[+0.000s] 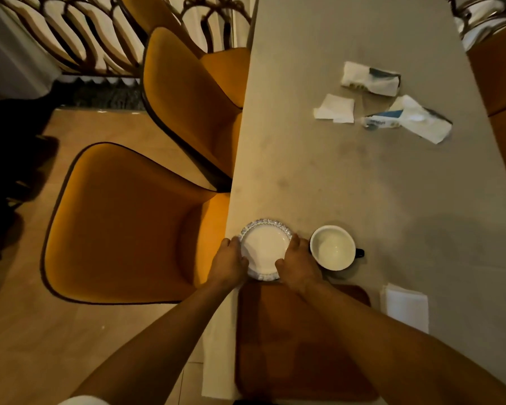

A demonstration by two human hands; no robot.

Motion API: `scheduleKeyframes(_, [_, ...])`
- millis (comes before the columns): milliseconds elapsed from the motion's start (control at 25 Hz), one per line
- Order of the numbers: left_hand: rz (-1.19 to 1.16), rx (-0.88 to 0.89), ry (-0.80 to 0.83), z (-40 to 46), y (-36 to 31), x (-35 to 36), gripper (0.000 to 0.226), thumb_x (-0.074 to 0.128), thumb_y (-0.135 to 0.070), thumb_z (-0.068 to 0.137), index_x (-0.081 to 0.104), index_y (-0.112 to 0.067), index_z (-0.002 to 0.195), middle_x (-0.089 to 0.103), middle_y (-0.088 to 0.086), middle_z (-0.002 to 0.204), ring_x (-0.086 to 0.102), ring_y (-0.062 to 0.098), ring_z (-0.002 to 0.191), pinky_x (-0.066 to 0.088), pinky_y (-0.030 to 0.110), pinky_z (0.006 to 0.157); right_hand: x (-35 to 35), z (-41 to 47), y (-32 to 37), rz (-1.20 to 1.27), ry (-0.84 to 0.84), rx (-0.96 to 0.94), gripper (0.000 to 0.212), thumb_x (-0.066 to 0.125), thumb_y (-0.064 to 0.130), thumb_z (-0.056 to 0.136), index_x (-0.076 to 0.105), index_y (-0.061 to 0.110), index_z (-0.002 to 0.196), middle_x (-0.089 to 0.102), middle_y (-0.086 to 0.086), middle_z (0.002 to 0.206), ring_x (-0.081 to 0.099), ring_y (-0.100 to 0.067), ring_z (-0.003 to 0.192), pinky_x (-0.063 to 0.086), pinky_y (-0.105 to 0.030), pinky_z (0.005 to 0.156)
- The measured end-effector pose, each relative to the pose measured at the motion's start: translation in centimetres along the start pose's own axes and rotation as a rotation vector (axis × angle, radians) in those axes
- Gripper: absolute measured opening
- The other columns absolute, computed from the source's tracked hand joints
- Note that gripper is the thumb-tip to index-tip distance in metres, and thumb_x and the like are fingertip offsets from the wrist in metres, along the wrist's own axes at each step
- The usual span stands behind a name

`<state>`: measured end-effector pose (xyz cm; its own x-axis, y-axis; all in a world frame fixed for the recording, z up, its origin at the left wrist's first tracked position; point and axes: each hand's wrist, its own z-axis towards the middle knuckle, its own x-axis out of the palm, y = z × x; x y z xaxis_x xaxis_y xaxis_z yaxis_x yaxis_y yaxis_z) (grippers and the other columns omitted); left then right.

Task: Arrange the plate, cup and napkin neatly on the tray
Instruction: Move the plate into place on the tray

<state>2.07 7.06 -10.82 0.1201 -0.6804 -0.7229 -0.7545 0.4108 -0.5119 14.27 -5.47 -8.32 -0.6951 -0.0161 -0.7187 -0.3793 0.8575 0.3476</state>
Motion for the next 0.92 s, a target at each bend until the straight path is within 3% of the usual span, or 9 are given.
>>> scheduleKeyframes(120, [-0.134,-0.025,-0.066,0.4,0.6,0.3,0.035,0.061,-0.009,0.087,0.057,-0.004,0.122,0.061,0.018,0.113,0.057,0.035,0.104,0.044,0.036,0.079,0.3,0.2,0.3,0.11,-0.022,0.043,0.076,0.053,0.022,0.092,0.012,0.0,0.152,0.025,-0.019,0.154,0.036,-0.035,0.139,0.036,-0.037,0.11])
scheduleKeyframes(280, [-0.27,-0.112,-0.164,-0.3,0.7,0.2,0.031,0.059,-0.018,0.094,0.063,-0.004,0.121,0.07,0.014,0.108,0.064,0.031,0.092,0.044,0.031,0.071,0.5,-0.2,0.0,0.265,-0.086,0.043,0.064,0.055,0.022,0.091,0.029,0.008,0.147,0.037,-0.015,0.149,0.042,-0.033,0.134,0.038,-0.04,0.108])
scheduleKeyframes(480, [-0.374,-0.167,-0.217,-4.2,1.7,0.3,0.026,0.059,-0.023,0.094,0.068,-0.008,0.114,0.071,0.01,0.102,0.068,0.028,0.084,0.058,0.044,0.073,1.0,-2.9,-1.8,0.452,-0.144,-0.024,0.056,0.048,0.003,0.088,0.042,0.025,0.14,0.049,-0.002,0.142,0.048,-0.024,0.129,0.044,-0.041,0.106])
scheduleKeyframes(680, [-0.407,-0.203,-0.127,-8.4,3.1,1.9,0.013,0.064,-0.02,0.093,0.069,-0.01,0.1,0.073,0.003,0.085,0.071,0.02,0.07,0.061,0.048,0.065,2.9,-6.7,-4.9,0.54,-0.115,-0.048,0.048,0.057,0.002,0.089,0.052,0.025,0.131,0.057,0.002,0.131,0.054,-0.016,0.12,0.05,-0.037,0.1])
scheduleKeyframes(920, [-0.335,-0.245,0.002,-11.3,4.8,3.0,0.013,0.067,-0.015,0.091,0.071,-0.009,0.102,0.075,0.005,0.085,0.071,0.019,0.07,0.063,0.043,0.066,6.2,-9.7,-7.5,0.536,-0.059,-0.016,0.048,0.064,0.008,0.088,0.052,0.031,0.129,0.06,0.005,0.126,0.058,-0.014,0.116,0.055,-0.04,0.095])
